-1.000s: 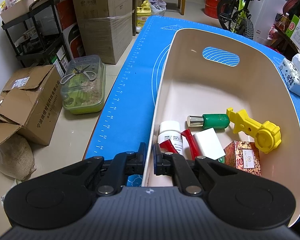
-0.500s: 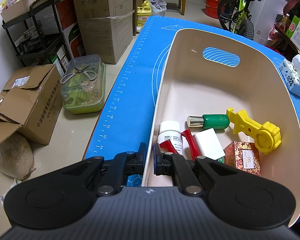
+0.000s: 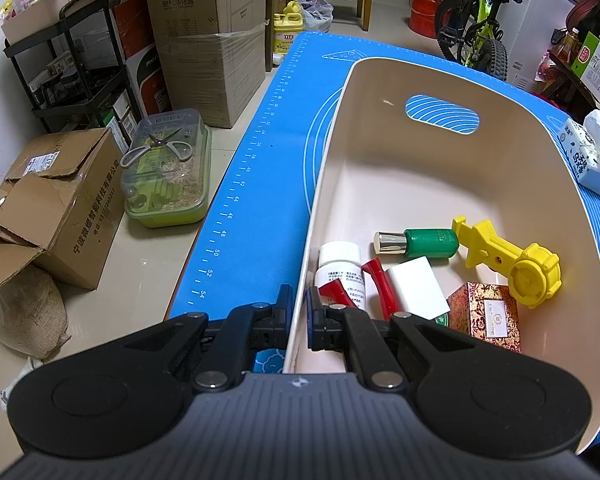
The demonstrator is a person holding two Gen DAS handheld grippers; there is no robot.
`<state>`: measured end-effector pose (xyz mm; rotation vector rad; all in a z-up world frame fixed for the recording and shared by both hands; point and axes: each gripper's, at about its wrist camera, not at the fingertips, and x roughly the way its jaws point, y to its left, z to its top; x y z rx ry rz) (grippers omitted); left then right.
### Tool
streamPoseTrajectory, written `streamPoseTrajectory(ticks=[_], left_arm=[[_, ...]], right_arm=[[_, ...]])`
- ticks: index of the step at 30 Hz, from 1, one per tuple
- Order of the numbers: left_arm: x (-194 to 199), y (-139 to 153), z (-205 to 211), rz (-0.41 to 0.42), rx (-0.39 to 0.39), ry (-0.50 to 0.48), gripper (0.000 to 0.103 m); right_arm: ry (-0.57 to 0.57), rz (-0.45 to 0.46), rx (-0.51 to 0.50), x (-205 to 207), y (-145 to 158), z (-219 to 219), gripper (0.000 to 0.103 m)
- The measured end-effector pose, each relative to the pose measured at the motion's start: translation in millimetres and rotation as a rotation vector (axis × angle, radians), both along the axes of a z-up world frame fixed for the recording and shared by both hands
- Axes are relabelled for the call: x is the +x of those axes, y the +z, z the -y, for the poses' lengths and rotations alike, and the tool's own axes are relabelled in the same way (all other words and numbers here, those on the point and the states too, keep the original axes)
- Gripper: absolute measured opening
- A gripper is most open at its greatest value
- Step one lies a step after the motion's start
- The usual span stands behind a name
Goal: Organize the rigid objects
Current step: 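Carry the black earbud case into the beige bin and release it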
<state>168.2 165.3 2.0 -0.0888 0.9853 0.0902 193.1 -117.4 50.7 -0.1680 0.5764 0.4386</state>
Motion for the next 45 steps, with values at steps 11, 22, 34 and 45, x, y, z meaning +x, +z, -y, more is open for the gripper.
streamPoseTrajectory(ticks=[11, 22, 34, 45], left_arm=[[0, -1, 2, 0.002, 0.003, 0.0, 0.008], [0, -1, 3, 0.002, 0.002, 0.0, 0.008], [1, -1, 6, -0.002, 0.002, 0.006, 0.009], [-15, 26, 21, 0.102, 0.039, -0.013, 0.059]], right_arm=[[0.041, 0.06, 0.06, 3, 34, -59, 0.059], [0.037, -0.084, 0.025, 21, -3, -117, 0.059], [0.005, -0.226, -0.061, 21, -45, -138, 0.063], [-0.14, -0.181, 0.102, -7, -4, -97, 0.092]])
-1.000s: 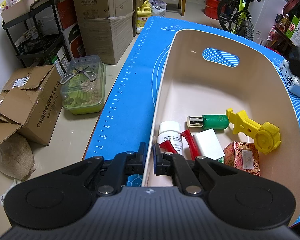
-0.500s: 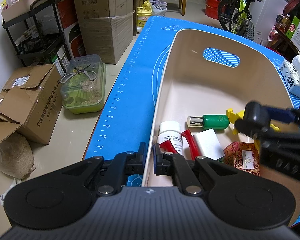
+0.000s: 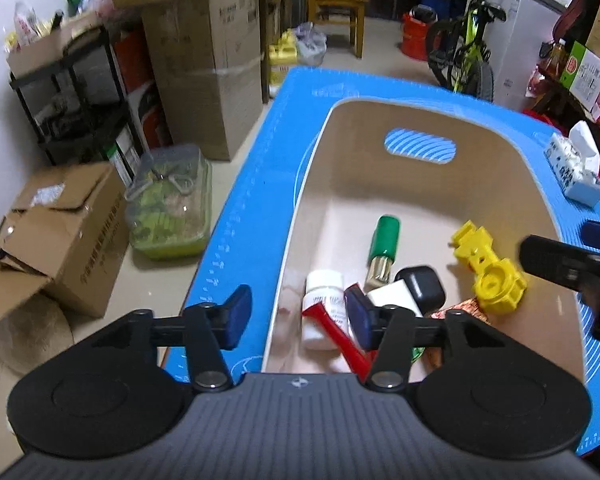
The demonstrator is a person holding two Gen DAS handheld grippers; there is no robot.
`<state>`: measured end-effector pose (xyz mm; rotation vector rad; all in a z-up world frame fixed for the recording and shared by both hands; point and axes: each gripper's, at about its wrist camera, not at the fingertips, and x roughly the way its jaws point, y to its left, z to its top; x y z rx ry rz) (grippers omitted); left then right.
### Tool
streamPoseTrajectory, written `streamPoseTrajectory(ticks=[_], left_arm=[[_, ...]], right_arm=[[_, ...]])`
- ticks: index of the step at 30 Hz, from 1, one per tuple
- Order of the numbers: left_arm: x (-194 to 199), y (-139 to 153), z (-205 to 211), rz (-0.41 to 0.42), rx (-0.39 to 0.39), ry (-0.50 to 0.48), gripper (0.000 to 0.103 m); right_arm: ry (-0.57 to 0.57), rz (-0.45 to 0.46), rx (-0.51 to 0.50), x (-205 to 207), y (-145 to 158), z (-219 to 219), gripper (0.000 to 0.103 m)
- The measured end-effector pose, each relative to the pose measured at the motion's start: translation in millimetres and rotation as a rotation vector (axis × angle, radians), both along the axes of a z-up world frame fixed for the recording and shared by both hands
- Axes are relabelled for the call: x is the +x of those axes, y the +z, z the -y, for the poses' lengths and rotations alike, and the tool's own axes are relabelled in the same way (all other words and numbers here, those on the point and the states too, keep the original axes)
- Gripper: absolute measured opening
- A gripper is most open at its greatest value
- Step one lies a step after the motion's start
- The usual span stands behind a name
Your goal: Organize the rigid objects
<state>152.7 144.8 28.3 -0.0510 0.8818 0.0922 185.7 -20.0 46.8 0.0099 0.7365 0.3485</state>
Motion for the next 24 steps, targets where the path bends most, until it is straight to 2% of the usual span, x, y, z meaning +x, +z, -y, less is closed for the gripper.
streamPoseTrajectory(ticks=[2, 13, 24], left_arm=[[-6, 9, 5, 0.021, -0.002, 0.003, 0.066], [-53, 60, 49, 0.14, 0.024, -0.046, 0.073], [-104, 71, 86, 0.186, 0.049, -0.085, 0.073]], right_arm=[[-0.027, 0.015, 0.008, -8, 9, 14, 0.096], [-0.149, 0.075, 0.014, -73, 56, 75, 0.1], [-0.211, 0.139, -0.009, -153, 80, 110, 0.1]])
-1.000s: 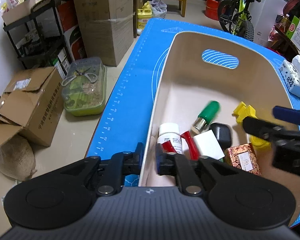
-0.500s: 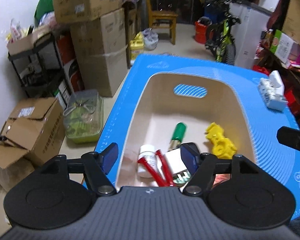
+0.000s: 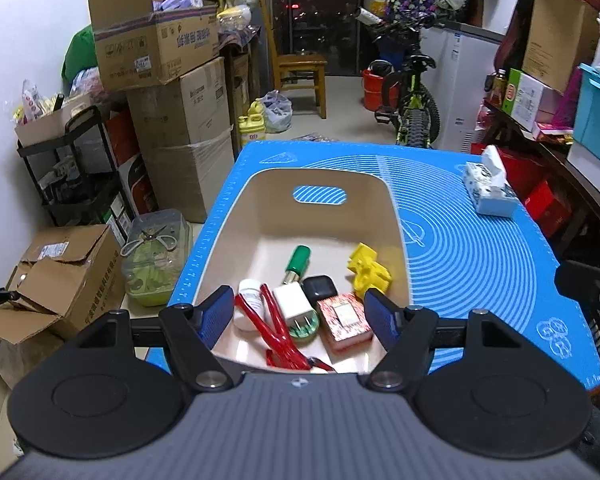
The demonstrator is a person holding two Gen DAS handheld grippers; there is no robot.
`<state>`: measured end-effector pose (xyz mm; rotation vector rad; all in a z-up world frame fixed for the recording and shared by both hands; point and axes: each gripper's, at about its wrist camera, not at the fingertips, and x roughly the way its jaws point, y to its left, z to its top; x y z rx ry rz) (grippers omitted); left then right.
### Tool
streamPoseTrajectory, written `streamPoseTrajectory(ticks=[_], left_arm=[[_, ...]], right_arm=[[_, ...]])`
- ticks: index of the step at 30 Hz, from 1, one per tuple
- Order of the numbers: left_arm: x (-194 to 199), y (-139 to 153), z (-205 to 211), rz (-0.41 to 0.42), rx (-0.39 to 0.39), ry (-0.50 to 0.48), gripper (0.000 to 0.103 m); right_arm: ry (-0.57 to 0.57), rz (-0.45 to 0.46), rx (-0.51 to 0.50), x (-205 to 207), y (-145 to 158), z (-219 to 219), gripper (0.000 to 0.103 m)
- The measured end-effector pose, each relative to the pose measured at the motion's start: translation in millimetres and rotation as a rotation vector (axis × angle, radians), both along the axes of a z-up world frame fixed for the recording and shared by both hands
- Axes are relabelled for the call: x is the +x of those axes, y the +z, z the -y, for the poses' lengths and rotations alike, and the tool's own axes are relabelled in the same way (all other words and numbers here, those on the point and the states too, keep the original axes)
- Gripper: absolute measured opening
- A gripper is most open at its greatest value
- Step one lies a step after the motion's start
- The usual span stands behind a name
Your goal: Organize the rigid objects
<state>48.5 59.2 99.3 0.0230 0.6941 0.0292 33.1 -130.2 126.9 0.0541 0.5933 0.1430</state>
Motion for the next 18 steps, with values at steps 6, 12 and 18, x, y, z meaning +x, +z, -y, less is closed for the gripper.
streamPoseTrajectory(ticks=[6, 12, 18], left_arm=[[-28, -10, 14, 0.007, 0.009, -0.032, 0.073], [-43, -25, 21, 0.006, 0.004, -0.044, 0.073], [-53, -40, 29, 0.026, 0.011, -0.057, 0.073]], right_arm=[[-0.01, 0.001, -0.004, -33, -3, 11, 0.1], [-0.014, -0.01, -0.034, -60, -20, 12, 0.1], [-0.028, -0.026, -0.051, -76, -41, 11, 0.1]])
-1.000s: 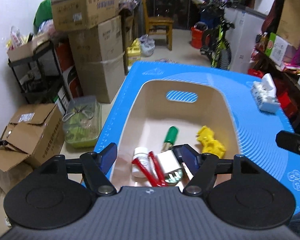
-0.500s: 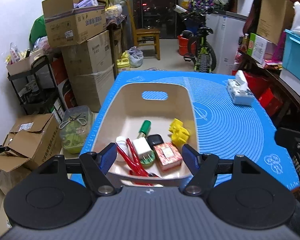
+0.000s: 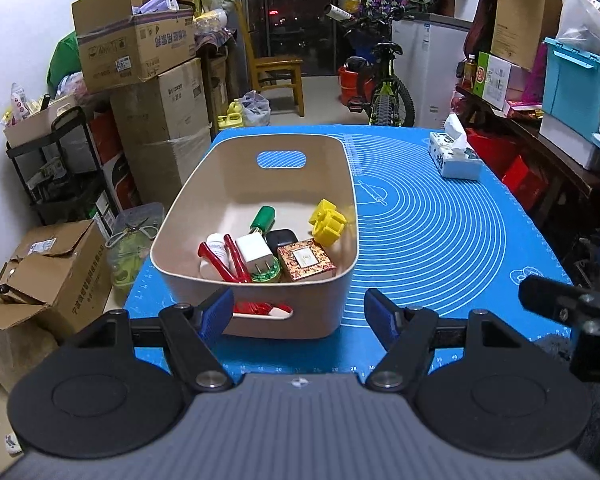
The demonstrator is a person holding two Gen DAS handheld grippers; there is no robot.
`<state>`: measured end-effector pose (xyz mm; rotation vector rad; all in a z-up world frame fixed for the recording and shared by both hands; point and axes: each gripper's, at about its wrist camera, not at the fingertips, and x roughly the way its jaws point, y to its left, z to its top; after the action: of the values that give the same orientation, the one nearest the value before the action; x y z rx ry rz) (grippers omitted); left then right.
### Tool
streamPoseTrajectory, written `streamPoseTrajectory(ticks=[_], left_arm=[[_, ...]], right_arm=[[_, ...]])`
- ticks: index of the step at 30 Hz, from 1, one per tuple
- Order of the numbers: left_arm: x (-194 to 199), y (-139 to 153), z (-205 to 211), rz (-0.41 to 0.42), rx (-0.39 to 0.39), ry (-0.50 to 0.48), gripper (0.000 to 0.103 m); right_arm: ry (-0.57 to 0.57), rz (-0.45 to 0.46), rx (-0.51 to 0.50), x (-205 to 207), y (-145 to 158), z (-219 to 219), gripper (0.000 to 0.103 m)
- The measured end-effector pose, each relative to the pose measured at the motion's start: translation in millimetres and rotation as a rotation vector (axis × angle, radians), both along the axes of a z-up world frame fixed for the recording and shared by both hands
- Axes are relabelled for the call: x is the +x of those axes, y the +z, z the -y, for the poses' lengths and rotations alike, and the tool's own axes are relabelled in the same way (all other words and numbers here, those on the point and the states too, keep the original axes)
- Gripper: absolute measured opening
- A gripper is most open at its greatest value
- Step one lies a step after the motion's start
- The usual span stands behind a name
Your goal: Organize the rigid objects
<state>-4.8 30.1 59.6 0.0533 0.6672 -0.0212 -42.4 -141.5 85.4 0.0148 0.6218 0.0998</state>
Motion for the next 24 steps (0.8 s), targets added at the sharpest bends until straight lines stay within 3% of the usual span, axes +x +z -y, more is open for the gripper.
streamPoseTrajectory(ticks=[14, 24], left_arm=[[-3, -22, -1, 0.007, -0.012, 0.006, 0.073], [-4, -24, -1, -0.004, -0.012, 0.004, 0.073]], right_arm=[[0.022, 0.025, -0.057, -16, -34, -3, 0.1], [0.011, 0.025, -0.025, -14, -38, 2, 0.1]])
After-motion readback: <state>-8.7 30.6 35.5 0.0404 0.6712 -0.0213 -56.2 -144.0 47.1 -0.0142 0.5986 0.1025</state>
